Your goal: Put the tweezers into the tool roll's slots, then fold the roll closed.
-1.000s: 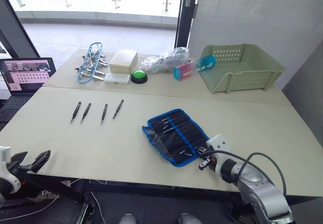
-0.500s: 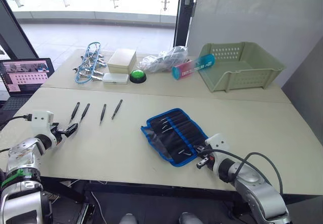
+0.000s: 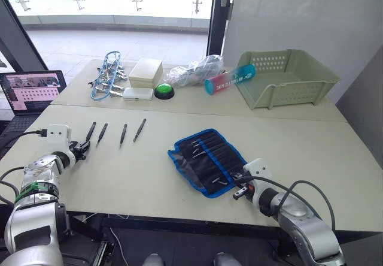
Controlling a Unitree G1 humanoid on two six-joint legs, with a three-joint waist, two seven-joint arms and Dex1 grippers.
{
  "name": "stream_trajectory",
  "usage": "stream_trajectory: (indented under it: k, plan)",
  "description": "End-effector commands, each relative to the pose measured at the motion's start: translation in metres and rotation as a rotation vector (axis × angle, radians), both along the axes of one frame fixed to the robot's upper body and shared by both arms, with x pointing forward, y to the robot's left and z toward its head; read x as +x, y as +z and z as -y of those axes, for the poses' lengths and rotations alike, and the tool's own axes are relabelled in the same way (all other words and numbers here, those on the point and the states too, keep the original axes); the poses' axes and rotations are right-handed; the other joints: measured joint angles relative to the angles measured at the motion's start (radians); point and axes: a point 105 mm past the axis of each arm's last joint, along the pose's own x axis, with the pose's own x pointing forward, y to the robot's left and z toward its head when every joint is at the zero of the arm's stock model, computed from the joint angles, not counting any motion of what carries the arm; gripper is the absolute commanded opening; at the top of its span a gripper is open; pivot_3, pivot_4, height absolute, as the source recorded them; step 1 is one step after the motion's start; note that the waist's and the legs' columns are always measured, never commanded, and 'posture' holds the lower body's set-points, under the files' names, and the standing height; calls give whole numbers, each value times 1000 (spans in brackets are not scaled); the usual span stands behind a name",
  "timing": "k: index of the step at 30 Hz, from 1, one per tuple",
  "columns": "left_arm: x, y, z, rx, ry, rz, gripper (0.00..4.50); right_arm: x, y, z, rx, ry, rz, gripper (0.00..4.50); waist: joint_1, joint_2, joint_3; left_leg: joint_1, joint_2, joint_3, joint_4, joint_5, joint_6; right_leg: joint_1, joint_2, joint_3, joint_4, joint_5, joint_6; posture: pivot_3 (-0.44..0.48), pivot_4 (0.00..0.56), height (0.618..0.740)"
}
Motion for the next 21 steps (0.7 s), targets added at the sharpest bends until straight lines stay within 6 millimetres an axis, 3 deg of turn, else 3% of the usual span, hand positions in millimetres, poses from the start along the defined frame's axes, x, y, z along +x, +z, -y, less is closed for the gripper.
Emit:
stream_trajectory:
  k: [1, 4, 9, 12, 15, 19, 21]
  plan:
    - [-1, -20, 9, -6, -14, -76, 933, -3, -6, 1, -6, -5, -34, 0, 1, 0, 0, 0, 0, 0, 0, 0, 0, 0, 0, 0, 0, 0, 0, 0, 150, 740]
    - [0, -19, 9, -11, -4, -71, 72, -3, -6, 0, -5, -3, -33, 0, 1, 0, 0, 0, 0, 0, 0, 0, 0, 0, 0, 0, 0, 0, 0, 0, 150, 740]
    - [3, -3, 0, 8, 40, -2, 72, -3, -7, 0, -7, -1, -33, 0, 1, 0, 0, 0, 0, 0, 0, 0, 0, 0, 0, 0, 0, 0, 0, 0, 150, 740]
    - [6, 18, -5, 44, 44, 80, 72, -4, -7, -1, -5, 1, -38, 0, 1, 0, 0, 0, 0, 0, 0, 0, 0, 0, 0, 0, 0, 0, 0, 0, 150, 740]
    - [12, 54, -3, 76, -18, 209, 72, -6, -9, 0, -6, -1, -47, 0, 1, -1, 1, -1, 0, 0, 0, 0, 0, -1, 0, 0, 0, 0, 0, 0, 150, 740]
    - [13, 104, 10, 106, -151, 360, 72, -6, -11, 2, -12, -6, -52, 0, 0, -3, 2, -4, 0, 0, 0, 0, 0, -3, 0, -1, 0, 0, 0, 0, 150, 740]
    - [11, 118, 22, 122, -226, 383, 72, -6, -12, 3, -14, -7, -54, 0, -1, -3, 2, -6, 0, -1, 0, 0, 0, -4, 0, -1, 0, 0, 0, 0, 150, 740]
